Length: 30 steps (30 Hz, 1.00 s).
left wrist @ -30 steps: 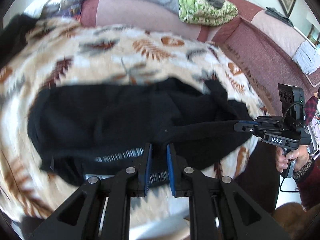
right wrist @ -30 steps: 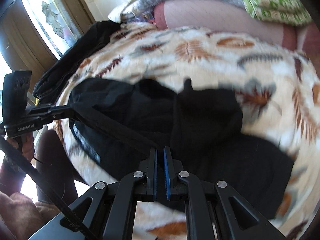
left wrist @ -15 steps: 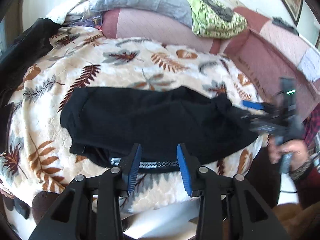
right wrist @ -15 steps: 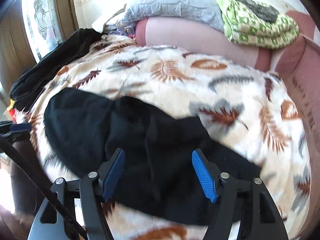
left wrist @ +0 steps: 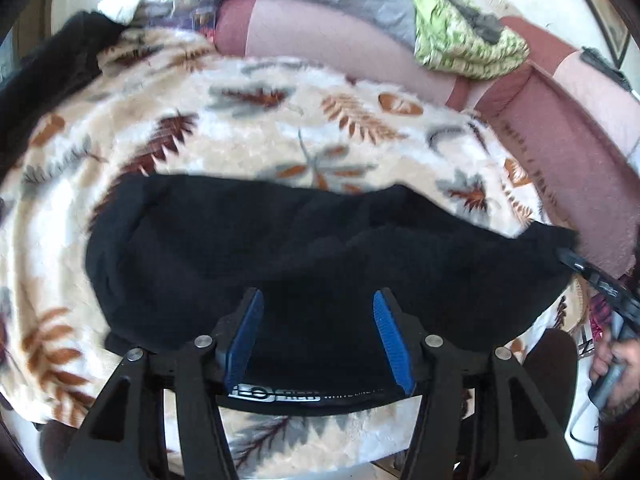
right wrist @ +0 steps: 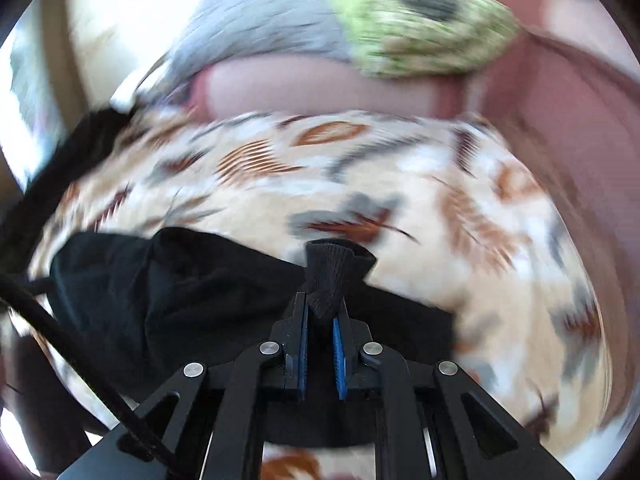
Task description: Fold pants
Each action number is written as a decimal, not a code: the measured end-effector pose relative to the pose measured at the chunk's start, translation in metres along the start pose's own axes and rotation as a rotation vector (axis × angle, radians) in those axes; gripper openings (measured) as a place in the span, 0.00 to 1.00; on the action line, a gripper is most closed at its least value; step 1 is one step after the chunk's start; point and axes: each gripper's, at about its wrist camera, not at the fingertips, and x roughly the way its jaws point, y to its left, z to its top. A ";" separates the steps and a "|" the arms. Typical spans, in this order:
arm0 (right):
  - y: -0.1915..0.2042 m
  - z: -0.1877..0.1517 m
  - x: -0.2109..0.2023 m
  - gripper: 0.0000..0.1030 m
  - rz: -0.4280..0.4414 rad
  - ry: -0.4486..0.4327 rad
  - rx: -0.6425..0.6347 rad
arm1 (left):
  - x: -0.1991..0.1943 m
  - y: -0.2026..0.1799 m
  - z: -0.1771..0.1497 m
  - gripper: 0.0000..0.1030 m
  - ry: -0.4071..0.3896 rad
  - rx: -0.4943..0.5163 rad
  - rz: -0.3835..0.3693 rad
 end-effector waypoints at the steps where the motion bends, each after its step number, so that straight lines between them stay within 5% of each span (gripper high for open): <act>1: -0.018 -0.008 -0.006 0.11 -0.008 0.007 0.059 | 0.007 -0.001 -0.004 0.55 0.016 -0.009 -0.021; 4: -0.053 -0.036 -0.010 0.11 -0.064 0.057 0.155 | 0.019 -0.007 -0.014 0.55 0.053 0.000 -0.032; 8: -0.098 -0.067 -0.006 0.40 -0.104 0.120 0.332 | 0.023 -0.016 -0.026 0.55 0.061 0.059 0.035; 12: -0.121 -0.069 -0.021 0.42 -0.193 0.068 0.374 | 0.024 -0.016 -0.031 0.55 0.068 0.081 0.059; 18: -0.103 -0.030 -0.011 0.44 -0.091 -0.002 0.206 | 0.021 -0.019 -0.033 0.55 0.062 0.047 0.069; 21: -0.081 -0.017 0.025 0.61 -0.096 0.046 0.051 | 0.013 -0.014 -0.034 0.55 0.059 0.003 0.053; 22: -0.077 -0.014 0.040 0.59 -0.103 0.078 0.017 | 0.009 -0.011 -0.034 0.55 0.053 -0.014 0.049; 23: -0.074 -0.013 0.051 0.25 -0.086 0.112 -0.006 | 0.004 -0.008 -0.033 0.55 0.043 -0.026 0.049; 24: -0.071 -0.012 0.056 0.04 -0.068 0.130 -0.021 | -0.001 -0.005 -0.033 0.55 0.031 -0.032 0.055; 30: -0.087 0.005 0.047 0.06 -0.108 0.050 0.061 | 0.002 0.013 -0.032 0.57 0.038 -0.083 0.092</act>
